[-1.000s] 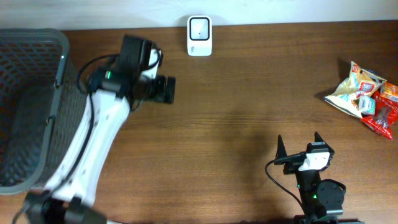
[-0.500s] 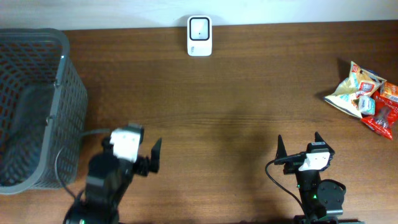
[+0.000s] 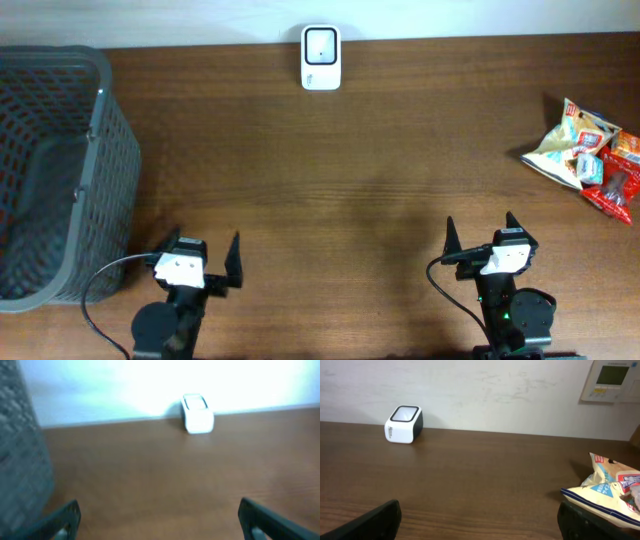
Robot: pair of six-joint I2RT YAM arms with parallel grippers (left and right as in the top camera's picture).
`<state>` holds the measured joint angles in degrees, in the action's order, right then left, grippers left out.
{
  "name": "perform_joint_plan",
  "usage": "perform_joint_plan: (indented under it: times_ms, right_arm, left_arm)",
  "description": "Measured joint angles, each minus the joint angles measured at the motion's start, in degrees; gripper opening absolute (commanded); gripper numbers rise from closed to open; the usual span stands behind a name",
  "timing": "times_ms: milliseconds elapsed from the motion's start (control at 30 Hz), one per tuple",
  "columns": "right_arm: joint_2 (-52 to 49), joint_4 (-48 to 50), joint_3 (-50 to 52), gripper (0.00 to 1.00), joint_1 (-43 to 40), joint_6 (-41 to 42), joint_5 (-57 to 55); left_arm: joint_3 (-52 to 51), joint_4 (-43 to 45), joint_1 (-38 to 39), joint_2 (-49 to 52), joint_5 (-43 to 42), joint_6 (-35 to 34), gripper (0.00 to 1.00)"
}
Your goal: Scan the item barcode
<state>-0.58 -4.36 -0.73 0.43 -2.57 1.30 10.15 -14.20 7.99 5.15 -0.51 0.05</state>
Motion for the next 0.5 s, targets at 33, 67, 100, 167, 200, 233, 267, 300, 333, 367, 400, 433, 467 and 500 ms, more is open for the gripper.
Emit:
perform_joint_plan:
  times_ms: [33, 67, 100, 167, 200, 233, 267, 300, 333, 367, 400, 433, 467, 500]
  right_arm:
    - [0.0, 0.0, 0.0, 0.99, 0.0, 0.0, 0.0]
    - [0.0, 0.0, 0.0, 0.99, 0.0, 0.0, 0.0]
    - [0.0, 0.0, 0.0, 0.99, 0.0, 0.0, 0.0]
    - [0.0, 0.0, 0.0, 0.99, 0.0, 0.0, 0.0]
    - [0.0, 0.0, 0.0, 0.99, 0.0, 0.0, 0.0]
    - [0.0, 0.0, 0.0, 0.99, 0.0, 0.0, 0.0]
    - [0.0, 0.0, 0.0, 0.99, 0.0, 0.0, 0.0]
    - [0.0, 0.0, 0.0, 0.99, 0.0, 0.0, 0.0]
    - [0.0, 0.0, 0.0, 0.99, 0.0, 0.0, 0.0]
    - [0.0, 0.0, 0.0, 0.99, 0.0, 0.0, 0.0]
    - [0.0, 0.0, 0.0, 0.99, 0.0, 0.0, 0.0]
    - [0.0, 0.0, 0.0, 0.99, 0.0, 0.0, 0.0]
    - [0.0, 0.0, 0.0, 0.99, 0.0, 0.0, 0.0]
    - [0.0, 0.0, 0.0, 0.99, 0.0, 0.0, 0.0]
  left_arm:
    - [-2.3, 3.4, -1.0, -1.1, 0.1, 0.0, 0.99]
    - [-3.4, 5.2, -1.5, -1.6, 0.1, 0.0, 0.99]
    - [-4.9, 7.7, -1.9, -2.4, 0.1, 0.0, 0.99]
    - [-7.2, 11.3, -2.4, -3.8, 0.1, 0.0, 0.99]
    - [-8.0, 12.4, -2.6, -4.1, 0.1, 0.0, 0.99]
    - [-8.5, 12.9, -2.8, -4.2, 0.1, 0.0, 0.99]
    - [-8.9, 13.2, -3.0, -4.3, 0.1, 0.0, 0.99]
    - [-9.1, 13.3, -3.1, -4.3, 0.1, 0.0, 0.99]
    - [-9.2, 13.5, -3.5, -4.3, 0.1, 0.0, 0.99]
    - [-9.2, 13.6, -3.7, -4.3, 0.2, 0.0, 0.99]
    - [-9.2, 13.7, -3.9, -4.3, 0.4, 0.0, 0.99]
    - [-9.2, 13.7, -4.0, -4.3, 0.7, 0.0, 0.99]
    - [-9.2, 13.7, -4.0, -4.3, 1.1, 0.2, 0.99]
    - [-9.2, 13.7, -4.0, -4.3, 1.4, 0.2, 0.99]
